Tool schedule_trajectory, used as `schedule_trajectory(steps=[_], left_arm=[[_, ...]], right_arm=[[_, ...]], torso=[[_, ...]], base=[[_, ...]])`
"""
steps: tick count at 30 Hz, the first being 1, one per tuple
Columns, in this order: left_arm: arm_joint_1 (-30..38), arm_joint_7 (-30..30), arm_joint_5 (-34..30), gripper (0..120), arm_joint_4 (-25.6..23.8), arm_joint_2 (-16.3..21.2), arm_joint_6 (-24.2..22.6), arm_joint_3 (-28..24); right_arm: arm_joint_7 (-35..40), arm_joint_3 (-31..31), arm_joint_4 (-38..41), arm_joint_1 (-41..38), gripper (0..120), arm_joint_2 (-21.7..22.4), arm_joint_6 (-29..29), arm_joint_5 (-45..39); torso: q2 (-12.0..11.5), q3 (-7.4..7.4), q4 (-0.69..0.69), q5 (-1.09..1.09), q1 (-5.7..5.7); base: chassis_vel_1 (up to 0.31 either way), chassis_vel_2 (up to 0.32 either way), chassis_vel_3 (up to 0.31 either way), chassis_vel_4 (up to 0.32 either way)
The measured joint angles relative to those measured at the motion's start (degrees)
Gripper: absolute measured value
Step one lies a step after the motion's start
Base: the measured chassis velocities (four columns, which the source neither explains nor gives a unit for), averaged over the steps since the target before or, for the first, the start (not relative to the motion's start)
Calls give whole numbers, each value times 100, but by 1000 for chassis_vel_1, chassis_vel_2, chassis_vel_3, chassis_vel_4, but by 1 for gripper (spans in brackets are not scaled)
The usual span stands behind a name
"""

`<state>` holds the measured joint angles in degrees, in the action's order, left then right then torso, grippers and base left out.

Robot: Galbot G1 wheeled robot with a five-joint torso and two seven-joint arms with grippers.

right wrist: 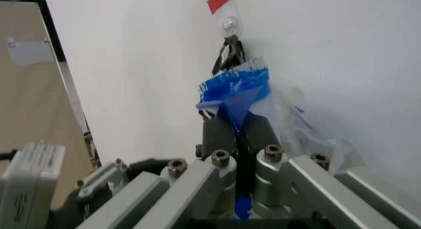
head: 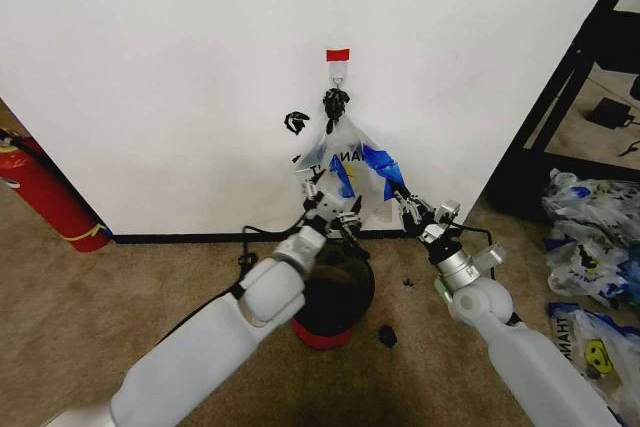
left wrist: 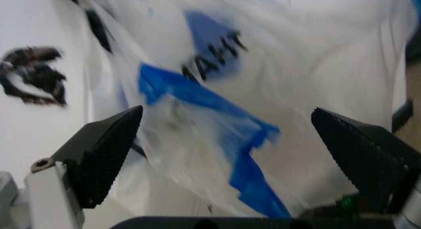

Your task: Pick up the garbage bag from the wall and place it over the trash bin.

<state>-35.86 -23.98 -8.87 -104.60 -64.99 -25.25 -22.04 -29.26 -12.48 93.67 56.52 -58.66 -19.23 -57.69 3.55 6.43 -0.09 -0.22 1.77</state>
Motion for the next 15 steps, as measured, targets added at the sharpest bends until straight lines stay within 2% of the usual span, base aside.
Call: schedule_trajectory(steps=[3, 6, 15], left_arm=[[105, -190, -33, 100, 37, -60, -349, -216], [268, -450, 87, 100, 315, -222, -652, -324], [415, -656, 554, 100, 711, -373, -924, -333]], right_arm=[[1, -5, -7, -12, 0, -1, -22, 47], [-2, -5, 19, -6, 0, -20, -47, 82], [-7, -7, 135, 43, 0, -9, -60, 120]], torso=[[0, 0, 2, 1, 0], [0, 0, 1, 1, 0], [0, 0, 0, 0, 0]], base=[[0, 0, 0, 0], [0, 0, 0, 0], [0, 0, 0, 0]])
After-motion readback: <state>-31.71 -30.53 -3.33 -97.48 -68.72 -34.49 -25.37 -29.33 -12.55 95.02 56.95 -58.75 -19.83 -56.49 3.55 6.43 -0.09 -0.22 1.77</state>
